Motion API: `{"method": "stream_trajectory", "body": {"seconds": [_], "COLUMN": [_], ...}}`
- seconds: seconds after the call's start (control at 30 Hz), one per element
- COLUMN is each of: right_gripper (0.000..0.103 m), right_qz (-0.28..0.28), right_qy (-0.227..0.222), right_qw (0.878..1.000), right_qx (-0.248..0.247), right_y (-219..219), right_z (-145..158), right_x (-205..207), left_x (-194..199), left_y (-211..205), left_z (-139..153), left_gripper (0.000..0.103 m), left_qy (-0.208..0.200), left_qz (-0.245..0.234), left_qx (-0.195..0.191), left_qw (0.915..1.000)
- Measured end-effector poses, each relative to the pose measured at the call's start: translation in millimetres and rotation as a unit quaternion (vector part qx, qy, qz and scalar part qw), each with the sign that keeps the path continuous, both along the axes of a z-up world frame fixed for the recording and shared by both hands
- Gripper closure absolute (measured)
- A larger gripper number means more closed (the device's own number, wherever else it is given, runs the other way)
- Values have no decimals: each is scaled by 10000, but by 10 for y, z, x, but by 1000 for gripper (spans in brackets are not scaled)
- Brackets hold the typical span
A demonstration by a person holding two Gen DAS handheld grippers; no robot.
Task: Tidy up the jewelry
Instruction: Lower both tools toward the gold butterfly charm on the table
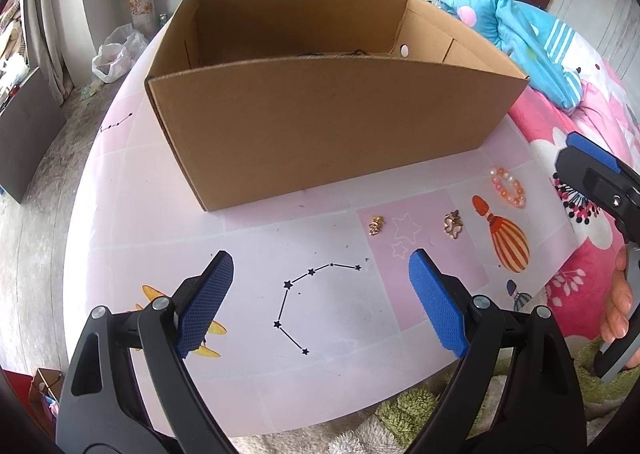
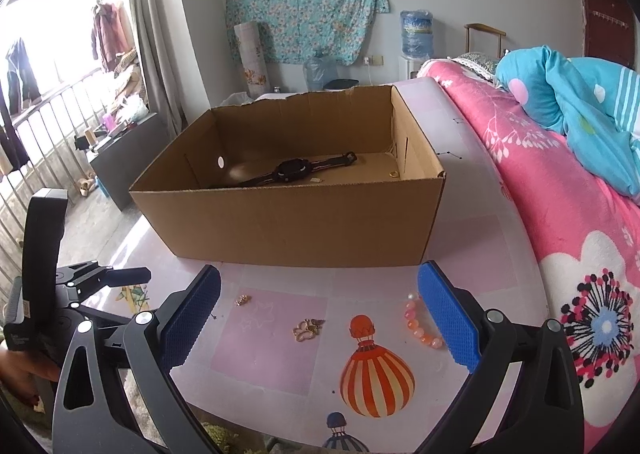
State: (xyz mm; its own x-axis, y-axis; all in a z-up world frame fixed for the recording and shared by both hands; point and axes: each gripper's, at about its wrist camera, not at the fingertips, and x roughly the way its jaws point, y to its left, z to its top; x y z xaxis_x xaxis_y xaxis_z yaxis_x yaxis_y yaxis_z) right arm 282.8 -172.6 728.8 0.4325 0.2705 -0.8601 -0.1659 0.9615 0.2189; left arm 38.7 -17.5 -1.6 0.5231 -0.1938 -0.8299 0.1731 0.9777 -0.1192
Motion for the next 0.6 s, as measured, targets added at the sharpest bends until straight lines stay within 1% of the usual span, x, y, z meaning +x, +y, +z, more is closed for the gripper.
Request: {"method": "stream_trajectory", "body": {"seconds": [0.1, 0.17, 0.3, 0.47, 0.5, 0.53, 0.6], "right_gripper": [7, 7, 7, 7, 7, 7, 7], "right_qz": [-5, -19, 32, 195, 231, 290, 400], "right_qy": [-33, 5, 318, 468, 499, 563, 679], "right_qw": [9998, 9998, 9995, 9986, 9984, 9978, 9963], "right_qx": [-188, -218, -36, 128, 154, 201, 338], "right_y": [-68, -126, -187, -135, -125, -102, -52], "right_z": [-20, -53, -160, -210, -223, -249, -308], "right_x": [-63, -134, -205, -185, -177, -170, -164], "left_x": [-12, -37, -92, -107, -102, -97, -86], "left_y": [31, 51, 69, 4, -12, -31, -69], "left_z": [-24, -40, -81, -92, -87, -80, -68], "left_gripper": [17, 17, 17, 17, 20, 25, 30], "left_qy": [-69, -110, -269, -549, -590, -642, -744], "left_qz": [70, 89, 25, -208, -262, -325, -427], "left_qx": [59, 49, -45, 47, 57, 75, 144], "left_qw": [9999, 9999, 9996, 9983, 9979, 9974, 9962]}}
